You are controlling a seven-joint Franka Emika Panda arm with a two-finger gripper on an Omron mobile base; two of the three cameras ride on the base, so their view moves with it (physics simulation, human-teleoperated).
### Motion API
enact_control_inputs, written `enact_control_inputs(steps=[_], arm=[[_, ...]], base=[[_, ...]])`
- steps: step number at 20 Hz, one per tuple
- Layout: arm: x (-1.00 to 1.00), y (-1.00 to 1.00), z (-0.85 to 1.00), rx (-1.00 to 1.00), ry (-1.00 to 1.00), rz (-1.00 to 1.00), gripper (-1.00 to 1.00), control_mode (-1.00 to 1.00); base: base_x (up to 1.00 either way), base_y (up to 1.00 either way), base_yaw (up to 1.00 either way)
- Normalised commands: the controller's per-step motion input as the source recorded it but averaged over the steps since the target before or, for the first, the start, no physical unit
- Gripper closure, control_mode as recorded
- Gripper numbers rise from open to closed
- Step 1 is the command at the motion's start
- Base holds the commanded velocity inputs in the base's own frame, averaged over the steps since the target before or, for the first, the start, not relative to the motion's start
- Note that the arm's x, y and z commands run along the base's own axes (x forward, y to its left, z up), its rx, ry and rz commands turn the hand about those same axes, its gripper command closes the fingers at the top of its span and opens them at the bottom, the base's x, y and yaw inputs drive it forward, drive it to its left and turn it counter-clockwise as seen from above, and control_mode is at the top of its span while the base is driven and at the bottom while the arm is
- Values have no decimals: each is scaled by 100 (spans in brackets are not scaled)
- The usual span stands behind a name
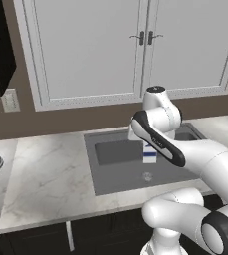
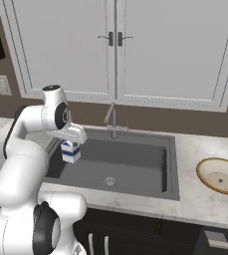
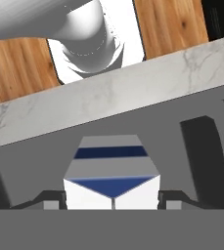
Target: Gather the eggs and milk located in the vicinity of the sink area and place them right next to the bowl.
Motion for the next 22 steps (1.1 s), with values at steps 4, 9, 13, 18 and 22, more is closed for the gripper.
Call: enact_control_inputs(steps=[4,9,13,18,22], arm=[[0,0,0,0,0,0,100,100],[0,0,0,0,0,0,100,100],[0,0,0,0,0,0,100,100],[0,0,0,0,0,0,100,100],[0,0,0,0,0,0,100,100]], base=[[-4,-58,0],[-7,-57,0],[-12,-58,0],[-12,-56,0],[-13,-54,0]])
